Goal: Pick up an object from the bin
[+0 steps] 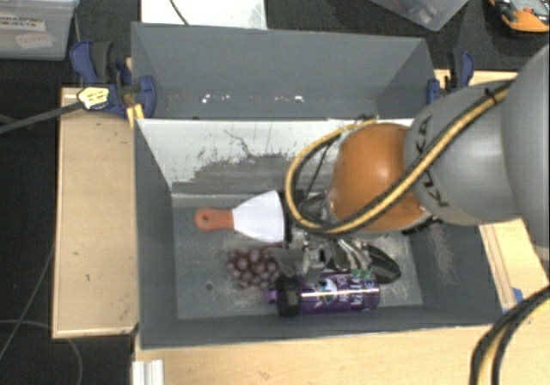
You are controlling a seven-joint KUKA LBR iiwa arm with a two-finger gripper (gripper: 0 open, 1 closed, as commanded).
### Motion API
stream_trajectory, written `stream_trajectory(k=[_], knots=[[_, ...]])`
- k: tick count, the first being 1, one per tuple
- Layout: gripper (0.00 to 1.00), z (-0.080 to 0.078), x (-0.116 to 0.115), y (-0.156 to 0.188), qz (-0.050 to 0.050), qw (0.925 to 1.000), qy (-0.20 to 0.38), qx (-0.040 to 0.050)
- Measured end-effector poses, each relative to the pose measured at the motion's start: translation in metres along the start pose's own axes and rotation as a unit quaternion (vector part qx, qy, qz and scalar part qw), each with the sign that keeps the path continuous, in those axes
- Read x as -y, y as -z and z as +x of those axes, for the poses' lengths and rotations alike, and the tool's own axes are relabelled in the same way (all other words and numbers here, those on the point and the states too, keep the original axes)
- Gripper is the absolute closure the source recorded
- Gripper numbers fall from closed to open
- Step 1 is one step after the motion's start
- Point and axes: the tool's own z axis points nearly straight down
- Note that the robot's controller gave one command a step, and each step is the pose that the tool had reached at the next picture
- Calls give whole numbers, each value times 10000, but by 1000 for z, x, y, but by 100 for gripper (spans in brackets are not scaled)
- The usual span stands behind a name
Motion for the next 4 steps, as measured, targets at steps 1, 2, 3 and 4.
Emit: stream_trajectory(k=[1, 2, 3, 4], knots=[[100, 5, 44, -24, -10, 9987, -322, 407], [100, -7, 40, -25, -12, 9994, -245, 240], [100, -7, 40, -25, -12, 9994, -250, 240], [100, -10, 22, -35, -4, 9992, -154, 372]])
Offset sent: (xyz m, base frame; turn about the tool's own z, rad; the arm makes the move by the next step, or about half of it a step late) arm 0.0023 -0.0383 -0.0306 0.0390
